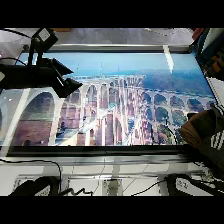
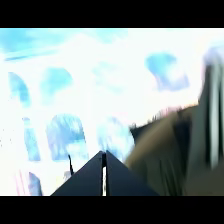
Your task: Fold the clothes and pants, and hang the long-sleeved shirts on hangers.
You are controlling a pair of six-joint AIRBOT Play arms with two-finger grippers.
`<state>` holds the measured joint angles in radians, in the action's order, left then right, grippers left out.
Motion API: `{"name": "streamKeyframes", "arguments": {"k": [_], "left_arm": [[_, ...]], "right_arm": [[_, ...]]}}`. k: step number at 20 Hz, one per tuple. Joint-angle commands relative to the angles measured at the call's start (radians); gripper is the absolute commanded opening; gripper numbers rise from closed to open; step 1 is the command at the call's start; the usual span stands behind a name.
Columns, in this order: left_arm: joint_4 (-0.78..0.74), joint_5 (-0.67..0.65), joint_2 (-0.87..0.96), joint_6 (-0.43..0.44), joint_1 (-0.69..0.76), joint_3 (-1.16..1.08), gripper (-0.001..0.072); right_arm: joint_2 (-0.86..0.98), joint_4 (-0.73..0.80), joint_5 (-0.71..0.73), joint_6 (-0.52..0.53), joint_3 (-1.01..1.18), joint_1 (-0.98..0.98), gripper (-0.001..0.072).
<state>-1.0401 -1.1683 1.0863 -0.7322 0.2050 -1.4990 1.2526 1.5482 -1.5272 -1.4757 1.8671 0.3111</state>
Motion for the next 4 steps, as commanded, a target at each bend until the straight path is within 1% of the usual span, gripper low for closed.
{"name": "streamKeyframes", "arguments": {"k": [1, 4], "left_arm": [[0.0, 0.0, -0.001, 0.0, -0.001, 0.0, 0.0583], [0.0, 0.0, -0.001, 0.0, -0.001, 0.0, 0.0583]], "right_arm": [[0.016, 0.208, 0.111, 0.03, 0.0, -0.262, 0.0014], [0.03, 0.195, 0.102, 0.03, 0.0, -0.337, 0.0015]]}}
